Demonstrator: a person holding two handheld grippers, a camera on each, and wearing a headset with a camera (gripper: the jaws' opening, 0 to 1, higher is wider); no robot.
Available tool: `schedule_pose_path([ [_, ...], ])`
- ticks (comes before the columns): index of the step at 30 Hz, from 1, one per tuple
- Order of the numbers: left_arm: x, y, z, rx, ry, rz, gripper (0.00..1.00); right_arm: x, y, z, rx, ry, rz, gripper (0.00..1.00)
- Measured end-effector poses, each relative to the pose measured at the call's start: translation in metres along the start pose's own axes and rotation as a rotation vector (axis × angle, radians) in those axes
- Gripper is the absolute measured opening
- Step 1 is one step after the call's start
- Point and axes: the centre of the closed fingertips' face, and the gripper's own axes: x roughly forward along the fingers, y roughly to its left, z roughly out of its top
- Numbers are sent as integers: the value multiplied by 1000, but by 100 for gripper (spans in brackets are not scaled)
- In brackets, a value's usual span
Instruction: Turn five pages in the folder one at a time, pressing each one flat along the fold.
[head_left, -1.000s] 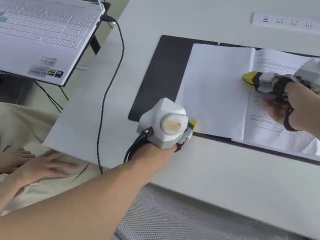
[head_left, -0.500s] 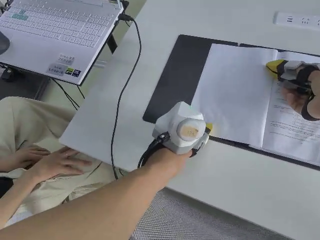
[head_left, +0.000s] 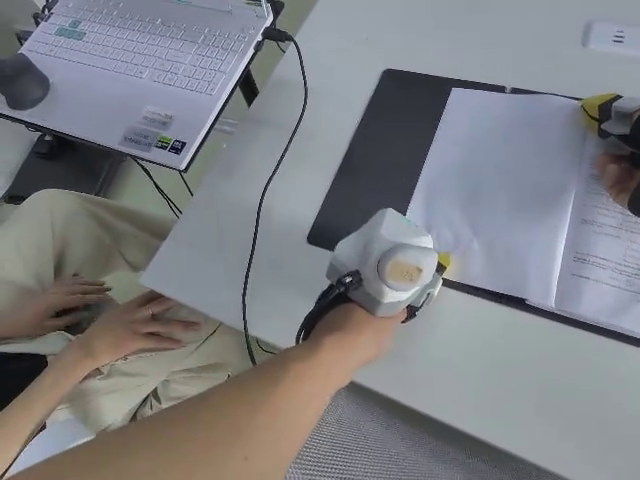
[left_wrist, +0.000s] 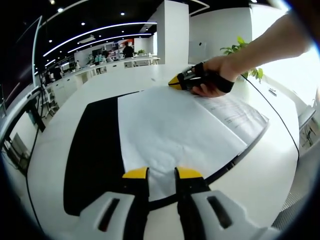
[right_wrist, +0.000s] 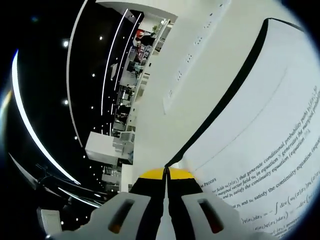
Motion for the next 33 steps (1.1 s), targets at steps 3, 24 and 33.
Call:
schedule_pose_path([
  [3, 0, 0, 0, 2, 2, -1, 18, -1, 1, -1, 6, 6, 1, 0],
  [24, 0, -1, 1, 13, 12, -5, 18, -59, -12, -63, 55, 277, 94, 0],
  [33, -1, -1, 0, 21, 14, -7, 18, -93, -25, -89, 75, 342, 111, 0],
])
